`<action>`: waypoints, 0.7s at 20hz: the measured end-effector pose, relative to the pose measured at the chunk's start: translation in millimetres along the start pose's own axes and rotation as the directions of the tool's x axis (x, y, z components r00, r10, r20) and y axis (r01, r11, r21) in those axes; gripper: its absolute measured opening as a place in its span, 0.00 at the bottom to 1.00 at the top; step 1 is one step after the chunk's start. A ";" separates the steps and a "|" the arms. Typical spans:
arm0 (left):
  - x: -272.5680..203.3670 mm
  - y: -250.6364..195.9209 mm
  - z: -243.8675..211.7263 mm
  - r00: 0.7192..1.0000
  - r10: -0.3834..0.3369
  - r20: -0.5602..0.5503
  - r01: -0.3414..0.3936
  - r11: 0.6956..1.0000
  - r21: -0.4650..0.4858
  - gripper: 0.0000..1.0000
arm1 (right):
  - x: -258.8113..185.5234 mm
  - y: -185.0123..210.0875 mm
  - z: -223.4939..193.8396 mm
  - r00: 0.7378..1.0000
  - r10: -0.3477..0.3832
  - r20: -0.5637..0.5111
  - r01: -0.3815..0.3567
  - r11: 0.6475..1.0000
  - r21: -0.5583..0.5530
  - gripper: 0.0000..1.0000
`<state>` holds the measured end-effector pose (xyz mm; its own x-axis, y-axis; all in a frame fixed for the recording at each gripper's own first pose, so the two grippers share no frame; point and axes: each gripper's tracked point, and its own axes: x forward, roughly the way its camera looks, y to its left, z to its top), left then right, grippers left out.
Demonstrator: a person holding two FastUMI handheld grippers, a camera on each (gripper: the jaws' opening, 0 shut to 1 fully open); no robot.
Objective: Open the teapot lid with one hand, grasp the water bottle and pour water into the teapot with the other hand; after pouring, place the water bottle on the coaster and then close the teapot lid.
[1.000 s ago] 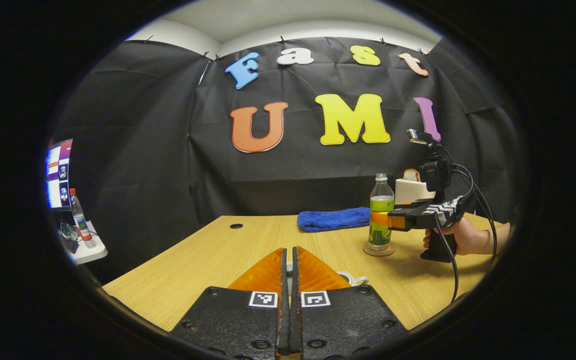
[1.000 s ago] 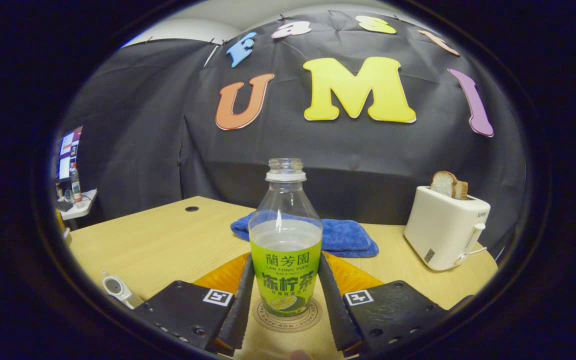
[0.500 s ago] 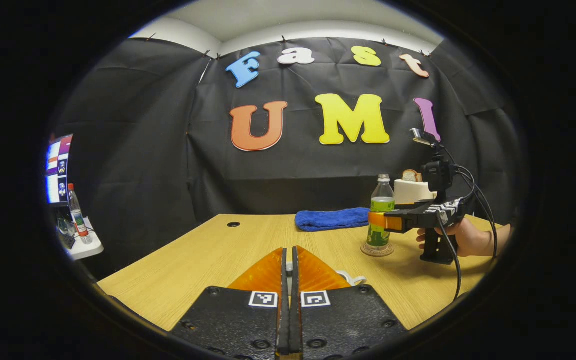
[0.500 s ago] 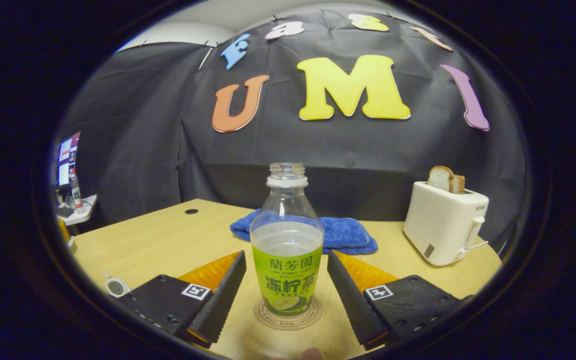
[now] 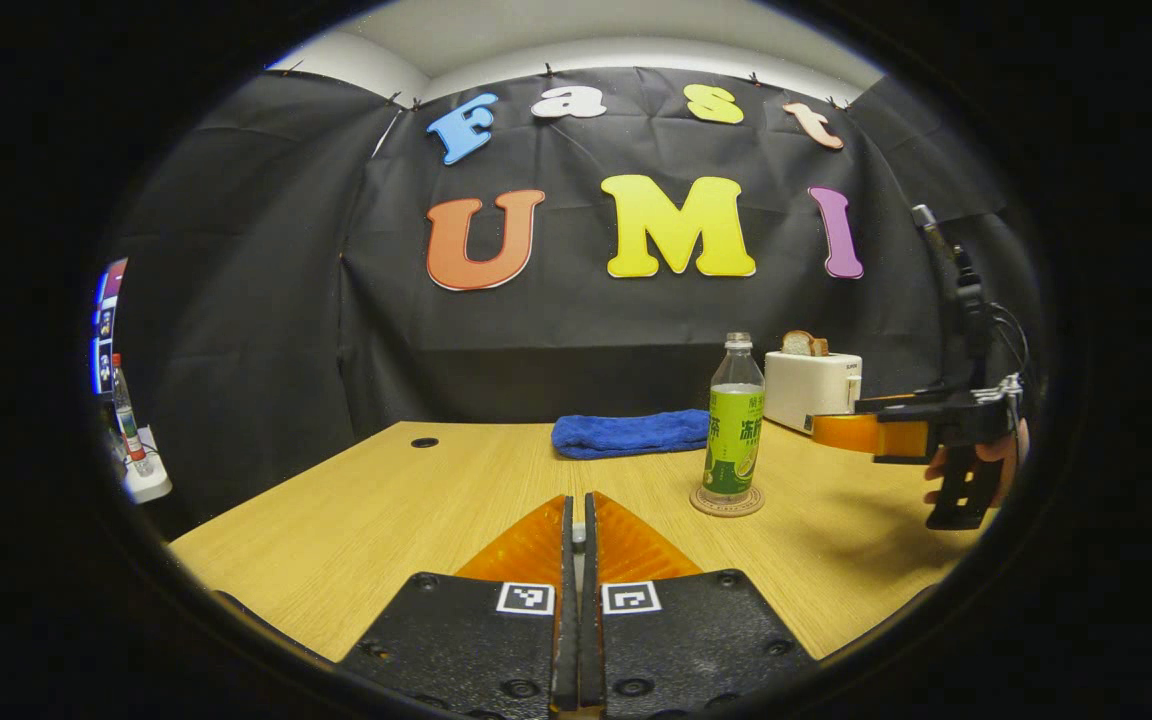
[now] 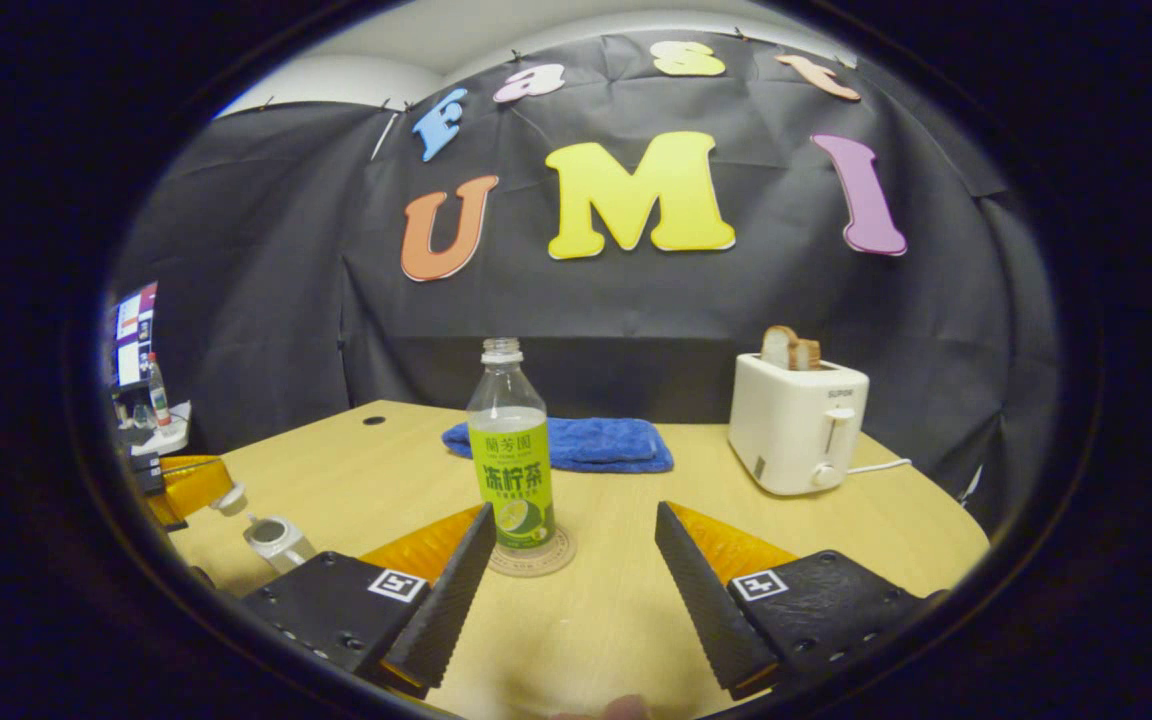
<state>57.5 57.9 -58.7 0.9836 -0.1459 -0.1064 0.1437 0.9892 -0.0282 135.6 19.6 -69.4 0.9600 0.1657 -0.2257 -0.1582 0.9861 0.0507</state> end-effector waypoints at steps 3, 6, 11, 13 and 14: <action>8.6 -4.0 -5.8 1.000 0.002 -0.013 -0.002 1.000 0.006 0.04 | -22.2 -10.3 -0.4 0.999 -0.027 0.029 0.028 0.999 -0.022 0.95; 14.6 -9.0 -12.1 1.000 0.001 -0.026 0.000 1.000 0.014 0.04 | -35.7 -14.6 4.2 0.997 -0.039 0.071 0.042 0.998 -0.042 0.94; 20.2 -9.0 -21.4 0.999 0.008 -0.049 -0.007 1.000 0.017 0.04 | -42.3 -10.6 7.9 0.994 -0.027 0.104 0.035 0.997 -0.071 0.96; 21.2 -8.7 -20.9 0.999 0.009 -0.048 -0.008 1.000 0.025 0.04 | -40.8 -12.2 8.0 0.992 -0.038 0.121 0.050 0.994 -0.099 0.95; 19.7 -9.6 -21.4 0.999 0.010 -0.047 -0.008 1.000 0.030 0.04 | -37.6 -13.5 5.7 0.991 -0.048 0.122 0.062 0.991 -0.116 0.96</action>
<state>73.1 45.2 -81.8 0.9786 -0.1366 -0.1536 0.1386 0.9903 0.0023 103.0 0.0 -56.1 0.9875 0.1158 -0.1072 -0.1243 0.9893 -0.0765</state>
